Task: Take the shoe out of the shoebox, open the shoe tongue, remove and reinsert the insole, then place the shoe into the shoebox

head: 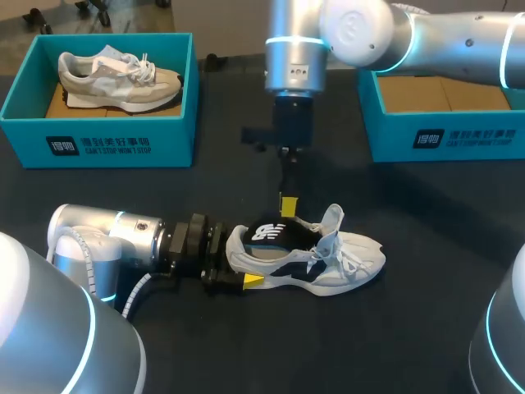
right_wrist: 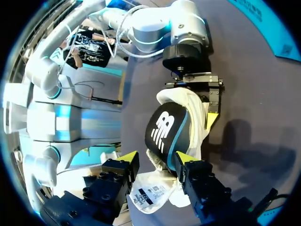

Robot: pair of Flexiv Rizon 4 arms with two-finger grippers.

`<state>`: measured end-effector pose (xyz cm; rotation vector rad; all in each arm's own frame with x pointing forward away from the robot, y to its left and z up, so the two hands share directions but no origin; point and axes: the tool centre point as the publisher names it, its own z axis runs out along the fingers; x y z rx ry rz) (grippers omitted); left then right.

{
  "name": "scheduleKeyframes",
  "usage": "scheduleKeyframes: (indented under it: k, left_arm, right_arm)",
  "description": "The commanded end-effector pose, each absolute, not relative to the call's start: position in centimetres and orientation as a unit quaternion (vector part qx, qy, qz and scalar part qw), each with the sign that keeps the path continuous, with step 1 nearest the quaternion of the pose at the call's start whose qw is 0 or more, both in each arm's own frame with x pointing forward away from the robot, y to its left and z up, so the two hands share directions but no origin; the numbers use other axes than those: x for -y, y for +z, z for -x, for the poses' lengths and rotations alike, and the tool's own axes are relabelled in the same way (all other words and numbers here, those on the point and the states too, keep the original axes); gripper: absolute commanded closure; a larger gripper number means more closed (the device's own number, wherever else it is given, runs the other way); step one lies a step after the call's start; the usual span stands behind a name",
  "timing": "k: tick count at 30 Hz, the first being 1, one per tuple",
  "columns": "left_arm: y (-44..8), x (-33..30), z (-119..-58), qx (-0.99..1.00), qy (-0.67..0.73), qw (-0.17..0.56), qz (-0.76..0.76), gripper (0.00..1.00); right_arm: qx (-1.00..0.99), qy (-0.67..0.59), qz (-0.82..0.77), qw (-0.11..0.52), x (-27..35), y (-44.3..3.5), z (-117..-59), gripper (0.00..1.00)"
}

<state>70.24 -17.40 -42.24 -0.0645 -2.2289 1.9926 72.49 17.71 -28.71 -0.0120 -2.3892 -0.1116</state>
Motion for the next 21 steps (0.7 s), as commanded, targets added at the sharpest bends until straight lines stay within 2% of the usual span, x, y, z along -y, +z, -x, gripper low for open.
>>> scheduleKeyframes:
  k: [1, 3, 8, 10, 12, 18, 21]
  left_arm:
    - [-42.4, 17.4, -70.2, 0.743, 0.665, 0.075, 0.021, 1.0]
    - [-42.4, 17.4, -70.2, 0.743, 0.665, 0.075, 0.021, 1.0]
    - [-42.4, 17.4, -70.2, 0.743, 0.665, 0.075, 0.021, 1.0]
    - [-42.4, 17.4, -70.2, 0.743, 0.665, 0.075, 0.021, 1.0]
    - [-42.4, 17.4, -70.2, 0.743, 0.665, 0.075, 0.021, 1.0]
    - [-42.4, 17.4, -70.2, 0.743, 0.665, 0.075, 0.021, 1.0]
    - [-42.4, 17.4, -70.2, 0.743, 0.665, 0.075, 0.021, 1.0]
  right_arm:
    - [0.926, -0.031, 0.002, 0.376, -18.5, -29.1, -72.9, 0.45]
    - [0.924, -0.022, 0.008, 0.383, -18.6, -29.4, -73.0, 0.45]
    - [0.921, -0.018, 0.015, 0.389, -18.3, -29.9, -73.1, 0.36]
    - [0.921, -0.018, 0.024, 0.389, -18.1, -30.0, -73.0, 0.39]
    - [0.921, -0.017, 0.031, 0.389, -17.8, -30.1, -72.9, 0.37]
    - [0.918, -0.021, 0.028, 0.394, -17.8, -30.4, -72.4, 0.45]
    - [0.916, -0.026, 0.02, 0.4, -17.8, -30.5, -72.3, 0.45]
